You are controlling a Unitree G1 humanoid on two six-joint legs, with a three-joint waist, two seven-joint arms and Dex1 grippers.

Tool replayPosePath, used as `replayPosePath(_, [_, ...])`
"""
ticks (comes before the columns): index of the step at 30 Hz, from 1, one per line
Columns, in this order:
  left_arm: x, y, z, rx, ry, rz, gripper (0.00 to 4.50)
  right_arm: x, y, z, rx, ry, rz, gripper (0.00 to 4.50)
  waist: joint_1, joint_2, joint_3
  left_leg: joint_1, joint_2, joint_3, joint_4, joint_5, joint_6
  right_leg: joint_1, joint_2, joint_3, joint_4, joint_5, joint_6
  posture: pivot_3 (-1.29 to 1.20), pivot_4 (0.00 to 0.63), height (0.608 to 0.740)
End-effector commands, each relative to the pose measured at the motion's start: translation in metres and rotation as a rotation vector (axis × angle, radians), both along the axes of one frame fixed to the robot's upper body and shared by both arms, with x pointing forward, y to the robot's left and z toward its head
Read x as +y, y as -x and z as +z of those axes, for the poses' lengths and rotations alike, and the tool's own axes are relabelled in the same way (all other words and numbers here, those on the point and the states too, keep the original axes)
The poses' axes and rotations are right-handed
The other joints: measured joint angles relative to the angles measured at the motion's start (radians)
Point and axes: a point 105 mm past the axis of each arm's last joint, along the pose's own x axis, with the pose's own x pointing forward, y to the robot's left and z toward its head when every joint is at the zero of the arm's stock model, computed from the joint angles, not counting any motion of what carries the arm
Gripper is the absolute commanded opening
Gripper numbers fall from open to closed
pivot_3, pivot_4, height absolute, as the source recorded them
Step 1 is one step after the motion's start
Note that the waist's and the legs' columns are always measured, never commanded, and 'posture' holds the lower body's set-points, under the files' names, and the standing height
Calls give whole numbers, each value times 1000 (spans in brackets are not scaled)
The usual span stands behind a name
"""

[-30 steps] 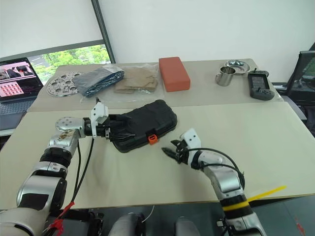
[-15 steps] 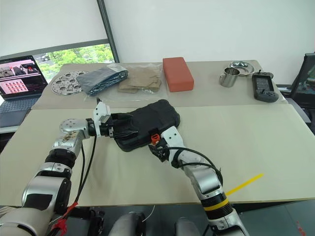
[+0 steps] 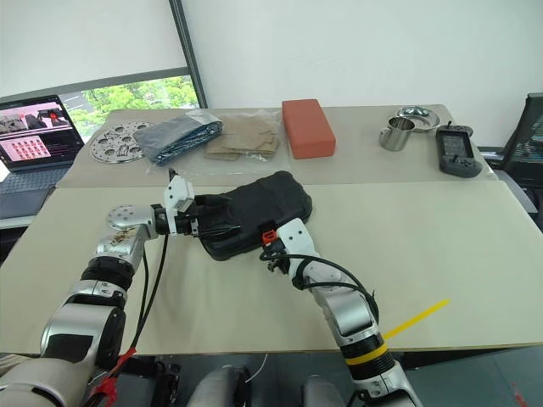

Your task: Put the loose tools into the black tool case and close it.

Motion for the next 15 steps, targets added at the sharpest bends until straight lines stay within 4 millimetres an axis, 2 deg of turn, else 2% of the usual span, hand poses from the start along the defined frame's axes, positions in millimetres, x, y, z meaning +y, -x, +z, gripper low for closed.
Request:
replayPosePath(1, [-16,3,-18,12,-99,-52,4500,-1,1,27,-111,9,4,1188,2,0,0,0,0,0,0,0,0,0,0,0,0,0,0,0,150,740])
replayPosePath(15, [-20,1,-29,15,-183,-60,4500,-2,5,42,-190,8,10,1187,3,0,-3,-2,-2,-2,0,1,1,1,0,0,-1,0,0,0,150,740])
